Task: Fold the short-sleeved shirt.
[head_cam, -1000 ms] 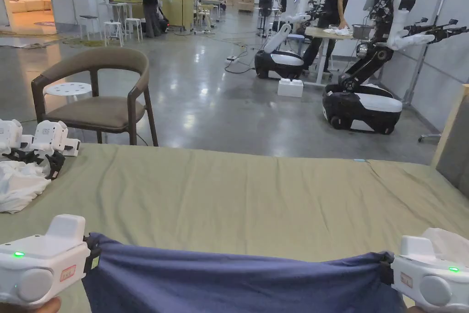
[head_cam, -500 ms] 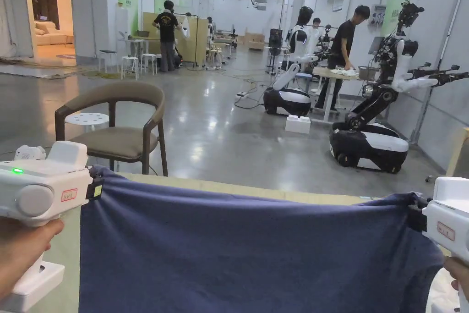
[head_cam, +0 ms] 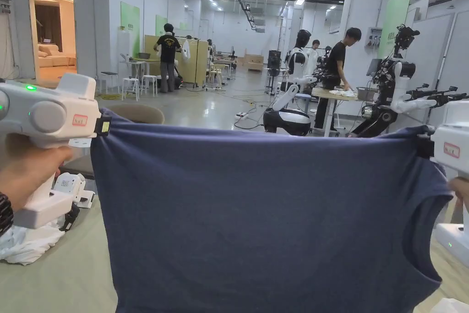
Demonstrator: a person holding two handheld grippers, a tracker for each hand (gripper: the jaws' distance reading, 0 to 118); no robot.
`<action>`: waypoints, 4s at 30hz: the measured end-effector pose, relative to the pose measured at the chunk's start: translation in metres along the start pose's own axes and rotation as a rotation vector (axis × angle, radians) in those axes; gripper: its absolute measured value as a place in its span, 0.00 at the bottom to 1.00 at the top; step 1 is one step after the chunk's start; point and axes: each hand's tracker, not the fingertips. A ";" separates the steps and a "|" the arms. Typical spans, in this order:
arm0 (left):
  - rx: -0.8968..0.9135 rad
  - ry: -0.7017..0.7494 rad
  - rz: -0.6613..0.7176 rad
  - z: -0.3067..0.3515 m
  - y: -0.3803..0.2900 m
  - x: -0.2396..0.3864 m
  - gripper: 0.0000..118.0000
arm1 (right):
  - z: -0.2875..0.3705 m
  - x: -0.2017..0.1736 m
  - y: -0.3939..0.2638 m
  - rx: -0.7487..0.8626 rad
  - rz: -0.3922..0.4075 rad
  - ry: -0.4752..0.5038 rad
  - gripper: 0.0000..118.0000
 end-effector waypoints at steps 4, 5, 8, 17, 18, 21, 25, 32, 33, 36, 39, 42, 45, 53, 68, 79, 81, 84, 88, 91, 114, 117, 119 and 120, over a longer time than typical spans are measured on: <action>0.017 0.015 0.001 -0.019 0.030 -0.005 0.00 | -0.019 0.002 0.028 0.013 -0.024 -0.003 0.01; 0.020 0.020 0.007 -0.024 0.036 -0.006 0.00 | -0.023 0.000 0.033 0.015 -0.021 -0.005 0.01; 0.033 0.039 0.013 -0.037 0.046 -0.008 0.00 | -0.036 -0.003 0.038 0.020 -0.011 -0.007 0.01; 0.000 0.060 0.011 -0.058 -0.007 -0.002 0.00 | -0.053 -0.020 -0.024 -0.025 0.034 0.026 0.01; -0.014 0.059 0.016 -0.060 -0.021 -0.001 0.00 | -0.052 -0.022 -0.037 -0.034 0.039 0.032 0.01; -0.060 0.044 0.032 -0.055 -0.063 0.003 0.00 | -0.044 -0.027 -0.072 -0.074 0.052 0.051 0.01; -0.110 0.025 0.077 -0.039 -0.126 0.004 0.00 | -0.018 -0.032 -0.125 -0.119 0.089 0.075 0.01; -0.142 -0.024 0.161 0.028 -0.216 0.006 0.00 | 0.044 -0.017 -0.203 -0.199 0.065 0.090 0.01; -0.141 -0.032 0.170 0.038 -0.225 0.006 0.00 | 0.055 -0.015 -0.210 -0.208 0.071 0.094 0.01; -0.166 -0.051 0.183 0.076 -0.251 0.006 0.00 | 0.088 -0.010 -0.230 -0.240 0.075 0.102 0.01; -0.198 -0.076 0.216 0.112 -0.271 0.004 0.00 | 0.123 -0.005 -0.243 -0.268 0.064 0.108 0.01; -0.235 -0.091 0.225 0.137 -0.294 -0.003 0.00 | 0.153 -0.002 -0.258 -0.313 0.065 0.116 0.01; -0.311 -0.087 0.235 0.156 -0.323 -0.003 0.00 | 0.180 -0.007 -0.282 -0.394 0.081 0.129 0.01; -0.586 -0.124 0.199 0.187 -0.412 0.017 0.00 | 0.225 -0.015 -0.373 -0.654 0.102 0.140 0.01; -0.856 -0.095 0.087 0.180 -0.460 0.049 0.14 | 0.228 -0.039 -0.440 -0.924 0.272 0.088 0.41; -0.536 -0.058 0.093 0.174 -0.417 0.064 0.48 | 0.233 -0.057 -0.376 -0.550 -0.020 0.059 0.59; -0.451 -0.051 0.107 0.172 -0.403 0.073 0.47 | 0.229 -0.069 -0.368 -0.454 -0.067 0.061 0.59; -0.299 -0.035 0.103 0.166 -0.381 0.086 0.46 | 0.219 -0.092 -0.355 -0.299 -0.101 0.057 0.57; -0.105 0.001 0.083 0.163 -0.350 0.102 0.30 | 0.210 -0.118 -0.334 -0.101 -0.127 0.022 0.34; 0.007 0.029 0.075 0.166 -0.330 0.112 0.22 | 0.207 -0.128 -0.319 -0.021 -0.150 0.048 0.25; -0.596 -0.082 0.128 0.190 -0.417 0.045 0.00 | 0.192 -0.122 -0.347 -0.135 -0.112 0.104 0.00; -0.732 -0.099 0.168 0.194 -0.441 0.032 0.32 | 0.190 -0.123 -0.358 -0.178 -0.108 0.111 0.00; -0.811 -0.100 0.193 0.192 -0.457 0.029 0.50 | 0.189 -0.123 -0.365 -0.200 -0.106 0.114 0.00; -0.834 -0.094 0.201 0.192 -0.462 0.030 0.50 | 0.189 -0.124 -0.368 -0.212 -0.104 0.115 0.00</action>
